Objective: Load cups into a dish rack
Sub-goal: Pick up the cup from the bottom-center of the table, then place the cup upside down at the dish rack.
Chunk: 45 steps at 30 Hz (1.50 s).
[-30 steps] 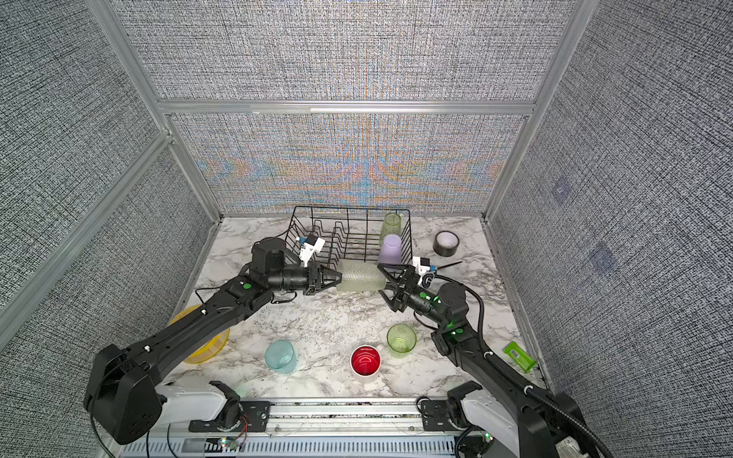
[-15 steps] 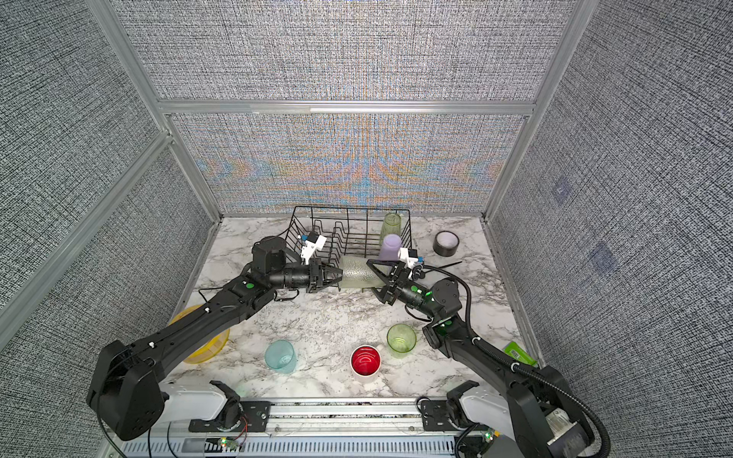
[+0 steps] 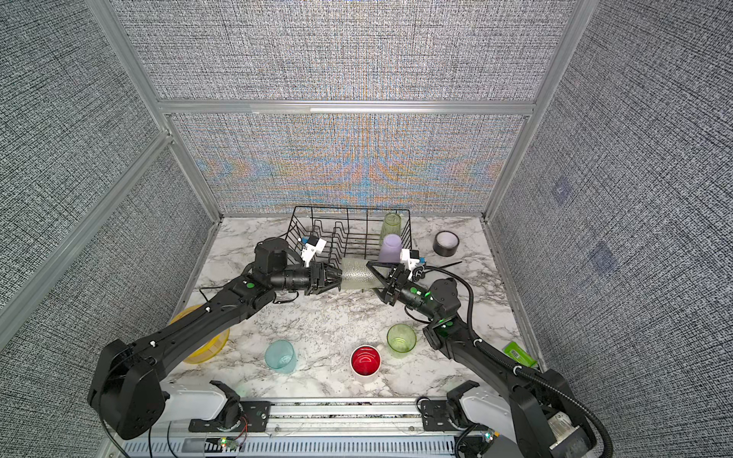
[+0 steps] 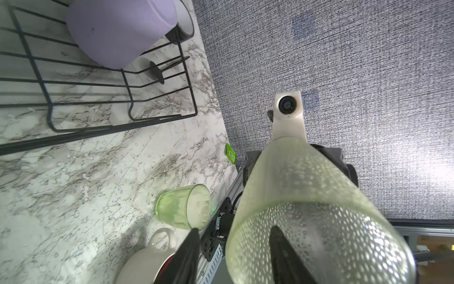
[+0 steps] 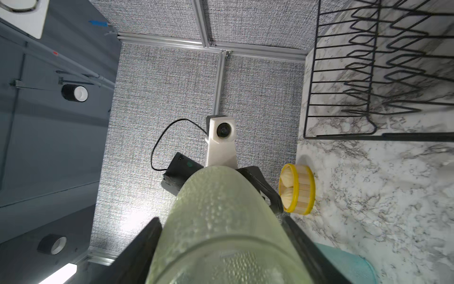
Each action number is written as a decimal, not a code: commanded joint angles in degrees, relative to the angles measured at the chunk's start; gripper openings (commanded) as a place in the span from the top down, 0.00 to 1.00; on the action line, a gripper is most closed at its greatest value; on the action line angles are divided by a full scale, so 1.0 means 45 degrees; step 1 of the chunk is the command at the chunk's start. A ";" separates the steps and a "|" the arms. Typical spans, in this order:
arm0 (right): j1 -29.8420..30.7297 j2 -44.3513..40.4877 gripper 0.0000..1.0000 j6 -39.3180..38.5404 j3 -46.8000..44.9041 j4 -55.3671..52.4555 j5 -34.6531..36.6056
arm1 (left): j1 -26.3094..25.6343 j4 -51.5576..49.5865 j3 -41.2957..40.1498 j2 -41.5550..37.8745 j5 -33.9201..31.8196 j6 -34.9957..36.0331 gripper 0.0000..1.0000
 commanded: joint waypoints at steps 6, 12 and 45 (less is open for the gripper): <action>-0.0255 -0.0558 0.28 -0.4666 0.1456 -0.5584 0.0996 | 0.0215 -0.3682 0.0272 -0.0603 -0.2410 0.2142 0.18; -0.0338 -0.0749 0.28 -0.8741 0.3244 -1.0162 0.2631 | 0.0267 -0.5437 0.0230 -0.1479 -0.4206 0.3141 0.15; -0.0446 0.4287 0.28 -1.6552 0.7834 -1.4698 0.8416 | 0.0261 -0.7854 -0.0732 -0.4032 -0.7695 0.4560 0.12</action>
